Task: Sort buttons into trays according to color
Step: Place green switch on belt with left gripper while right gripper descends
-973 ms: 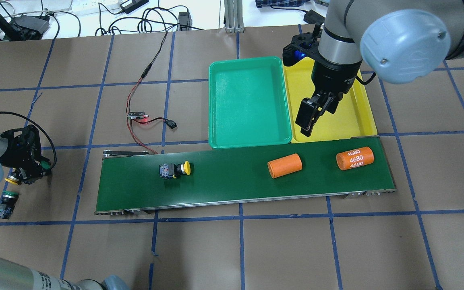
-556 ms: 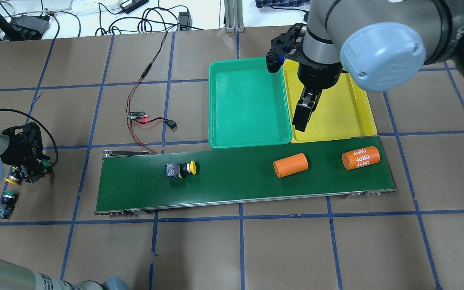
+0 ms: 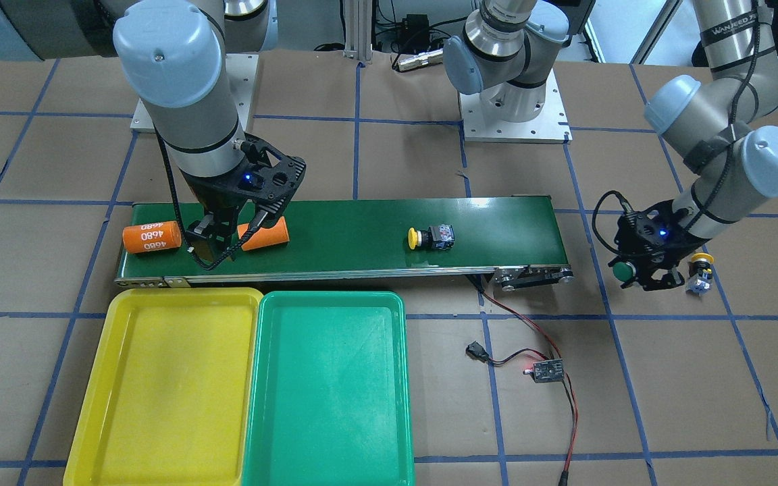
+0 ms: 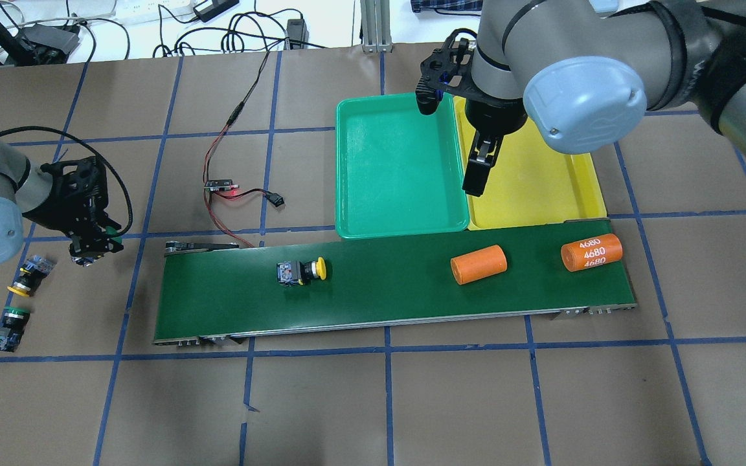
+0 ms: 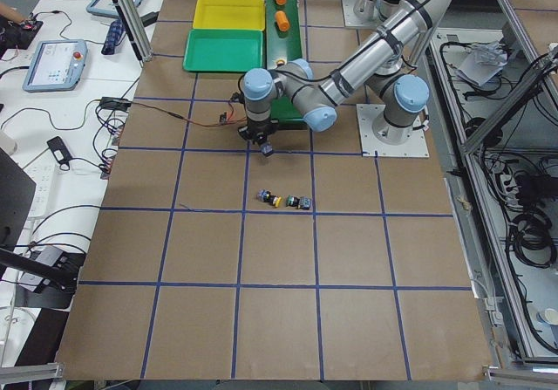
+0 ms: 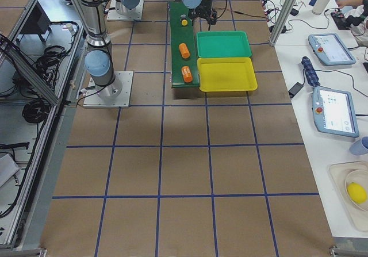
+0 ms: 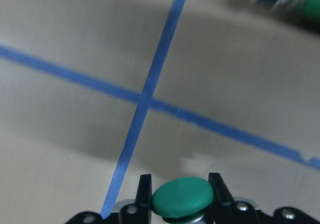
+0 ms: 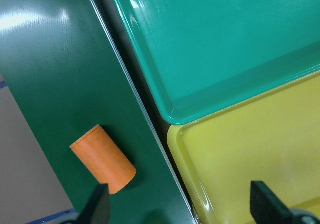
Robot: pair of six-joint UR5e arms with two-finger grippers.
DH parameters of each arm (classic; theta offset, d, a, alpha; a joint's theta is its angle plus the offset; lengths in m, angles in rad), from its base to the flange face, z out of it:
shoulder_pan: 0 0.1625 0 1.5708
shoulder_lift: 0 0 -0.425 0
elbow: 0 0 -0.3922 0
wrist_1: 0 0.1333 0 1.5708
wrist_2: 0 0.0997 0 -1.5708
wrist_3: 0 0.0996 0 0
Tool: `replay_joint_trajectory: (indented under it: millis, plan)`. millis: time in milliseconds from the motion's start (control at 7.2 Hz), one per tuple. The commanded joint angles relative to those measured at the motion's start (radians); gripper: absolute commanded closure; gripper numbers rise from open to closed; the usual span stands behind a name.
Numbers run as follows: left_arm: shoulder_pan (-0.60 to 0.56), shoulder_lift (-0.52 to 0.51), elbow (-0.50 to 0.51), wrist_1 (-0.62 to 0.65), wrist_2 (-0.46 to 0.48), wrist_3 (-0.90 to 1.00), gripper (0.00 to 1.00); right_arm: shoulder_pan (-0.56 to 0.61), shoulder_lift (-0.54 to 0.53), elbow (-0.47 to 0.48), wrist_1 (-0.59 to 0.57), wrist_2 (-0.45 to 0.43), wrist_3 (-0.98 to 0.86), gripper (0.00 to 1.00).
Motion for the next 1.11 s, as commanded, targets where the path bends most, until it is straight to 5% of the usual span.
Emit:
replay_joint_trajectory:
  millis: [0,417,556,695,973]
  plan:
    - [-0.214,0.067,-0.007,-0.074,-0.004,-0.074,0.78,0.047,0.005,0.02,0.041,0.044,0.075,0.0]
    - [-0.395,0.127,-0.126,-0.058,-0.004,-0.224,0.78,0.135,0.101,0.034,0.027,-0.002,-0.009,0.0]
    - [-0.398,0.139,-0.151,-0.046,0.0,-0.219,0.5,0.133,0.088,0.031,0.026,-0.094,-0.029,0.0]
    - [-0.387,0.14,-0.157,-0.023,0.0,-0.215,0.01,0.136,0.065,0.035,0.021,-0.089,-0.166,0.06]
    - [-0.346,0.146,-0.141,-0.002,0.002,-0.212,0.0,0.13,0.066,0.046,0.029,-0.05,-0.269,0.06]
